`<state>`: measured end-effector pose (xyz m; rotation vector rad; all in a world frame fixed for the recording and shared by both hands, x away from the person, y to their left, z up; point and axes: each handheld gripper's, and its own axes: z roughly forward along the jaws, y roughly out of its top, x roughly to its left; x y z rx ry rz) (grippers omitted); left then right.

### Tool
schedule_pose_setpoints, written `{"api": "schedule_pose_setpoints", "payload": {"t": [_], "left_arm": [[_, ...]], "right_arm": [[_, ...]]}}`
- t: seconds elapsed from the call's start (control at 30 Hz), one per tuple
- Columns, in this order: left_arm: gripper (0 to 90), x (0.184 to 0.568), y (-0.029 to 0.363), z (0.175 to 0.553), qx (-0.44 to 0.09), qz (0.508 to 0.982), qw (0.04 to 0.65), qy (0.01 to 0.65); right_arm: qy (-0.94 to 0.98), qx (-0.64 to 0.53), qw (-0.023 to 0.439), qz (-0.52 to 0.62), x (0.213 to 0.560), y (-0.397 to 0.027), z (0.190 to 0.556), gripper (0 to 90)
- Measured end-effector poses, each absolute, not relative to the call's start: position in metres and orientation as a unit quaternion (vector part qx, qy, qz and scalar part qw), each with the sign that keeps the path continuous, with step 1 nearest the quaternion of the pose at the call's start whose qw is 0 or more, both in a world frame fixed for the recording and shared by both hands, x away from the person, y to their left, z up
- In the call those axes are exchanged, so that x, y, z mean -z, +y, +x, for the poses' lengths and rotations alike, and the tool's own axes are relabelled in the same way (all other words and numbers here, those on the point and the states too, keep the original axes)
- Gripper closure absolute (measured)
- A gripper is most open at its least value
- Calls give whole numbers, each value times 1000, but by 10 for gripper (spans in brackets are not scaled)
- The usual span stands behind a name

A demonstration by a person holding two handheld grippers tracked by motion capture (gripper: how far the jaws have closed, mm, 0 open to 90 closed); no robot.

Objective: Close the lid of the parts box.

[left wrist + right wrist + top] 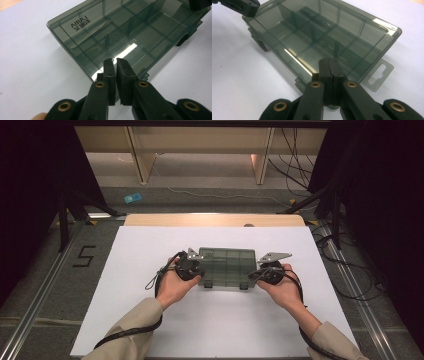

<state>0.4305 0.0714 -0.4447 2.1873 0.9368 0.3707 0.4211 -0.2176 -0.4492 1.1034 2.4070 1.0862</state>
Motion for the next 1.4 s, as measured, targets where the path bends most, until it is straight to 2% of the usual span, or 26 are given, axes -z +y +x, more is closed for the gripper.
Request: {"api": "schedule_pose_setpoints", "payload": {"t": [0.1,0.17,0.27,0.37,0.43,0.57,0.8,1.0,1.4], "left_arm": [[779,444,73,429,-152,848,361,356],[704,442,75,426,-157,848,371,346],[516,437,79,421,-186,850,380,314],[317,435,82,415,-192,829,412,326],[249,432,86,413,-193,822,426,325],[196,428,92,406,-194,819,433,324],[145,426,107,390,-189,802,461,329],[6,428,113,379,-192,797,461,340],[0,427,127,360,-200,781,482,343]], "right_arm": [[831,-381,141,381,450,-219,421,853],[829,-385,143,381,450,-221,421,805],[825,-398,137,378,449,-225,418,702],[816,-417,147,371,447,-227,415,563],[812,-426,149,370,444,-227,413,471],[805,-439,161,365,440,-228,410,349],[798,-461,162,352,437,-232,400,209],[795,-478,159,338,433,-237,386,176],[785,-494,166,335,428,-248,360,165]]}}
